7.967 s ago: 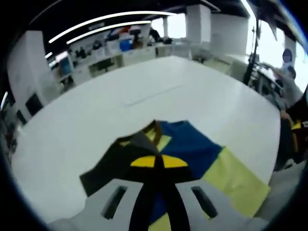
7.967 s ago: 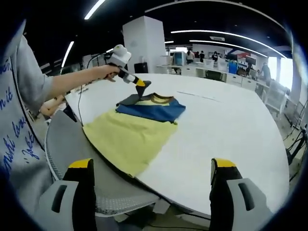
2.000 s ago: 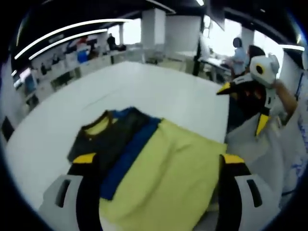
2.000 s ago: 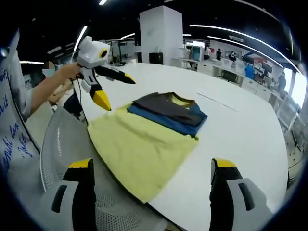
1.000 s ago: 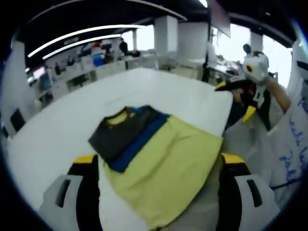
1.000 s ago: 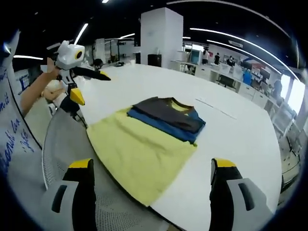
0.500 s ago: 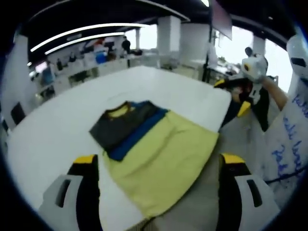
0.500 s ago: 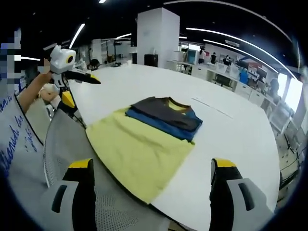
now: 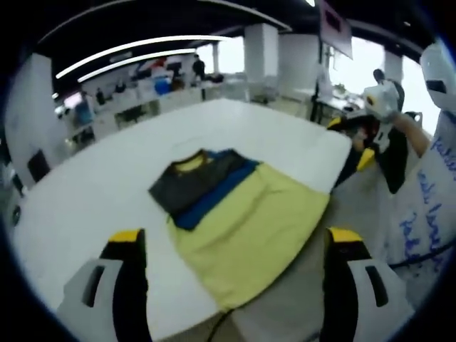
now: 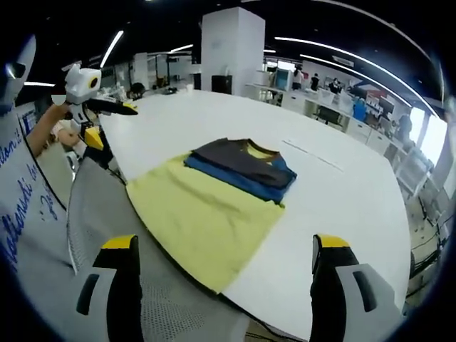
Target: Fold the garment on the visible template until the final outline fits inside the template.
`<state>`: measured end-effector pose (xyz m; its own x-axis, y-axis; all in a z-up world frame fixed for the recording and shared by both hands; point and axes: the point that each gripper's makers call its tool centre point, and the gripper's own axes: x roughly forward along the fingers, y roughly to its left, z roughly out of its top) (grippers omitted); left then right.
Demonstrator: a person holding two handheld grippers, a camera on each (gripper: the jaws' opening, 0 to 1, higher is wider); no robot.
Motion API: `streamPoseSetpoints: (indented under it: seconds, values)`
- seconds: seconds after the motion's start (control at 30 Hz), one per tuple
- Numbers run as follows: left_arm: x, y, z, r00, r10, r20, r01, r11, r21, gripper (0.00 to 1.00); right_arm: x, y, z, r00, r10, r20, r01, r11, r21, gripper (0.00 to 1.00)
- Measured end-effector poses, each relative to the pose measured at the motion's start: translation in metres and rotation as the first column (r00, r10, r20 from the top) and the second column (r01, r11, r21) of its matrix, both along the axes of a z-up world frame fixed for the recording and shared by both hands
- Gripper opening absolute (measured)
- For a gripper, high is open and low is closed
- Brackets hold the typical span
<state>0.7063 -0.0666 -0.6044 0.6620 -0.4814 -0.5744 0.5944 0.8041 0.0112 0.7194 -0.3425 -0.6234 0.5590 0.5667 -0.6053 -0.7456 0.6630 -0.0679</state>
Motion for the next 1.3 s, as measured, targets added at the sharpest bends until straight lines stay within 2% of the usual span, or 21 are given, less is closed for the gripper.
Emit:
streamPoseSetpoints:
  seconds: [0.1, 0.33, 0.7, 0.93, 1.3]
  values:
    - [-0.006, 0.002, -0.003, 1.000, 0.019, -0.020, -0.019, 1.000, -0.009, 1.00, -0.003, -0.003, -0.004, 1.000, 0.000, -0.016, 0.000, 1.000, -0.015, 1.00]
    - [-0.013, 0.007, -0.003, 0.998, 0.054, -0.024, -0.054, 0.999, 0.004, 1.00, -0.005, -0.009, -0.004, 1.000, -0.022, -0.018, 0.022, 1.000, -0.014, 1.00]
    - [-0.015, 0.010, -0.007, 0.996, 0.077, -0.035, -0.078, 0.997, -0.007, 1.00, -0.011, -0.014, -0.012, 0.997, -0.063, -0.045, 0.061, 0.997, -0.038, 1.00]
    - [-0.018, 0.005, -0.013, 0.997, 0.046, -0.064, -0.046, 0.999, 0.000, 1.00, -0.012, -0.011, -0.011, 0.997, -0.057, -0.042, 0.056, 0.998, -0.030, 1.00]
    - [-0.016, 0.002, -0.015, 0.997, 0.032, -0.073, -0.033, 0.999, -0.001, 1.00, -0.015, -0.007, -0.014, 0.997, -0.056, -0.048, 0.054, 0.998, -0.028, 1.00]
